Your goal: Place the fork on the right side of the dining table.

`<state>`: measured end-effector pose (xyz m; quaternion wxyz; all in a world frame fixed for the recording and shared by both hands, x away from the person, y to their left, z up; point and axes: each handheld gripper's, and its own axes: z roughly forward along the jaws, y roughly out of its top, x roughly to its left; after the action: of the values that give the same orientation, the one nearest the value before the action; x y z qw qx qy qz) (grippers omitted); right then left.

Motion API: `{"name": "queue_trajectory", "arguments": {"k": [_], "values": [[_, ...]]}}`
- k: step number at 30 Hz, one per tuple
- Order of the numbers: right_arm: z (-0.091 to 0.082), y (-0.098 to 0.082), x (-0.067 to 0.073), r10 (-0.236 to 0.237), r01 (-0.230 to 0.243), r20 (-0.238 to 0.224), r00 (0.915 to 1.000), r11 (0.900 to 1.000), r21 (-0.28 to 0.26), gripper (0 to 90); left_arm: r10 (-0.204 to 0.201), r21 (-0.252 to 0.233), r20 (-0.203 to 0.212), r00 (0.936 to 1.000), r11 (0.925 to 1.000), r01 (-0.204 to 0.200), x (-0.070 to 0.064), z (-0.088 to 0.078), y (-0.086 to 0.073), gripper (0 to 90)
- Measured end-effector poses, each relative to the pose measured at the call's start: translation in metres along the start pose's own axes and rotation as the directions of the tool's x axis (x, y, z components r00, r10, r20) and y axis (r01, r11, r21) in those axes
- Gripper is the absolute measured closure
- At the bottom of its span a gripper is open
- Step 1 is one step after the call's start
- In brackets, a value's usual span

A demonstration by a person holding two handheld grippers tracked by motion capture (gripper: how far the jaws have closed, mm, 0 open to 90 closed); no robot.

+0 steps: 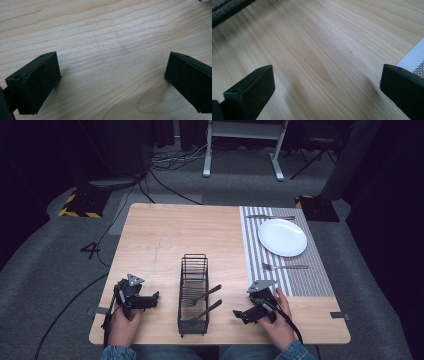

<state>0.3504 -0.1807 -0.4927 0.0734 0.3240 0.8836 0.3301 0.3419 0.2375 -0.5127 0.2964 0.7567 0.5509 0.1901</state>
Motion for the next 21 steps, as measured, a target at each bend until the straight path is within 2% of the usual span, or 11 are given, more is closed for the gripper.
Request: {"name": "queue_trajectory", "arguments": {"k": [1,4,5,6,8,12,16,17,21], "values": [[0.001,-0.003,0.004,-0.017,0.017,0.021,0.9996,1.0,-0.014,0.0,0.001,0.0,-0.001,1.0,1.0,-0.001,0.0,0.0,0.0,0.3],[0.003,-0.006,0.007,-0.038,0.039,0.042,0.9984,0.999,-0.022,0.0,0.0,0.0,0.0,1.0,1.0,0.0,0.0,0.0,0.0,0.3],[0.005,-0.008,0.011,-0.06,0.062,0.068,0.9959,0.998,-0.024,0.0,0.0,0.0,0.0,1.0,1.0,0.0,0.0,0.0,0.0,0.3],[0.005,-0.008,0.011,-0.06,0.062,0.068,0.9959,0.998,-0.024,0.0,0.0,0.0,0.0,1.0,1.0,0.0,0.0,0.0,0.0,0.3],[0.009,-0.01,0.016,-0.088,0.09,0.087,0.9923,0.996,-0.019,0.0,0.0,0.0,0.0,1.0,1.0,0.0,0.0,0.0,0.0,0.3],[0.01,-0.012,0.019,-0.093,0.096,0.085,0.9921,0.995,-0.039,0.0,0.0,0.0,-0.001,1.0,1.0,0.0,0.0,0.0,0.0,0.3],[0.011,-0.014,0.018,-0.074,0.078,0.069,0.9949,0.995,-0.055,0.0,0.0,0.0,0.0,1.0,1.0,0.0,0.0,0.0,0.0,0.3],[0.013,-0.016,0.018,-0.069,0.076,0.073,0.9949,0.993,-0.092,0.0,0.0,0.0,0.0,1.0,1.0,0.0,0.0,0.0,0.0,0.3],[0.013,-0.016,0.018,-0.069,0.076,0.073,0.9949,0.993,-0.091,0.0,0.0,0.0,0.0,1.0,1.0,0.0,0.0,0.0,0.0,0.3]]}}
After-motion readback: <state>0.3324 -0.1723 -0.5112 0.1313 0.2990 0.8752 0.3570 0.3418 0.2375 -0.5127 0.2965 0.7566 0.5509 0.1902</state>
